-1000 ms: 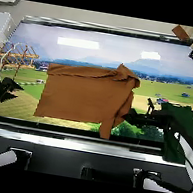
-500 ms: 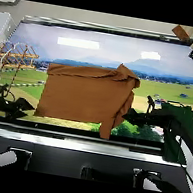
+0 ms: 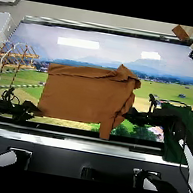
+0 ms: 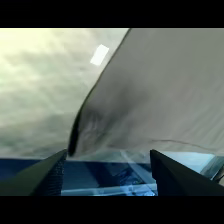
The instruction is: Fold the clothes and pants, and hang the long-sleeved shirts on hangers.
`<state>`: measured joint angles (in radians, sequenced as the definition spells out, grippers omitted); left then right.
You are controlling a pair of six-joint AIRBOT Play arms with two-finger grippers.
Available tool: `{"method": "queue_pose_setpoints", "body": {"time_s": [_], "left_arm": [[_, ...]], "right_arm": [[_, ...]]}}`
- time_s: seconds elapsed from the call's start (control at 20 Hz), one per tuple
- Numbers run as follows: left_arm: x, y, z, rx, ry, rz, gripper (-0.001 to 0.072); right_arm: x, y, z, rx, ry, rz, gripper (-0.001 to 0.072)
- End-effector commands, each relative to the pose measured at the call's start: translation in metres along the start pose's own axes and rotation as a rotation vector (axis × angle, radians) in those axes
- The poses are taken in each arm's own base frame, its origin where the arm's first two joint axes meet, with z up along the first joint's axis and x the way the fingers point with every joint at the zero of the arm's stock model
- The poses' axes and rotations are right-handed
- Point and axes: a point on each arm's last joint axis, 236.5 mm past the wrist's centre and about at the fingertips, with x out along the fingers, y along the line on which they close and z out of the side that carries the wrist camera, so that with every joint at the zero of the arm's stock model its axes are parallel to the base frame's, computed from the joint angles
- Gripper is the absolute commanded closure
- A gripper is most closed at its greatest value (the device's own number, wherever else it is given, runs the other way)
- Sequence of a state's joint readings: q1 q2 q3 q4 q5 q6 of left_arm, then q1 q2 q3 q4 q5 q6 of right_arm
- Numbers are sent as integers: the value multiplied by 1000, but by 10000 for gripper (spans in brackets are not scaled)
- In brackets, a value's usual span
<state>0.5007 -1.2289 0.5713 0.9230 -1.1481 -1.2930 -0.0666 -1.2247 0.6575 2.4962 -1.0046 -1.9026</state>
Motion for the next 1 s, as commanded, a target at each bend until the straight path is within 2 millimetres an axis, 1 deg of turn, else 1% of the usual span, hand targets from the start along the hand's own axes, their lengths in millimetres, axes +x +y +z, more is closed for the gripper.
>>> {"method": "queue_pose_setpoints", "body": {"time_s": [0.0, 0.05, 0.1, 0.15, 0.2, 0.25, 0.35, 0.4, 0.45, 0.5, 0.55, 0.6, 0.65, 0.7, 0.75, 0.8, 0.85, 0.9, 0.95], "left_arm": [[12, 4, 11, -1, -39, 39, 334], [13, 3, 13, 3, -46, 44, 486], [14, 2, 15, 3, -55, 48, 539], [15, 1, 16, 6, -60, 51, 539], [15, 1, 17, 7, -62, 51, 570], [15, 1, 17, 9, -61, 51, 693], [11, -7, 20, 11, -73, 30, 695], [4, -16, 26, 19, -95, 10, 696], [-7, -31, 36, 36, -135, -22, 697], [-25, -51, 50, 65, -193, -57, 697], [-48, -73, 65, 105, -262, -91, 697], [-80, -103, 81, 155, -352, -137, 697], [-116, -134, 93, 216, -445, -179, 697], [-162, -168, 100, 286, -549, -216, 697], [-208, -200, 99, 355, -649, -241, 697], [-261, -233, 90, 447, -768, -261, 697], [-314, -264, 72, 542, -894, -270, 697], [-361, -286, 51, 609, -1008, -263, 697], [-408, -306, 24, 670, -1128, -253, 697]], "right_arm": [[-5, 8, -3, -14, 1, 13, 679], [-6, 9, -4, -17, 5, 17, 679], [-7, 11, -5, -21, 5, 19, 679], [-9, 12, -5, -26, 2, 21, 679], [-11, 14, -4, -32, -5, 22, 680], [-13, 16, -4, -39, -12, 25, 680], [-22, 28, -2, -69, -38, 42, 680], [-32, 40, 2, -106, -63, 55, 681], [-45, 55, 10, -151, -100, 66, 681], [-64, 77, 22, -210, -153, 83, 682], [-86, 103, 36, -264, -217, 102, 682], [-114, 135, 51, -330, -293, 126, 682], [-144, 167, 62, -393, -365, 151, 682], [-179, 203, 69, -470, -445, 179, 682], [-213, 238, 68, -540, -510, 207, 682], [-250, 273, 61, -611, -578, 237, 682], [-284, 304, 48, -676, -636, 265, 682], [-320, 334, 29, -741, -701, 295, 681], [-354, 361, 6, -798, -764, 325, 682]]}}
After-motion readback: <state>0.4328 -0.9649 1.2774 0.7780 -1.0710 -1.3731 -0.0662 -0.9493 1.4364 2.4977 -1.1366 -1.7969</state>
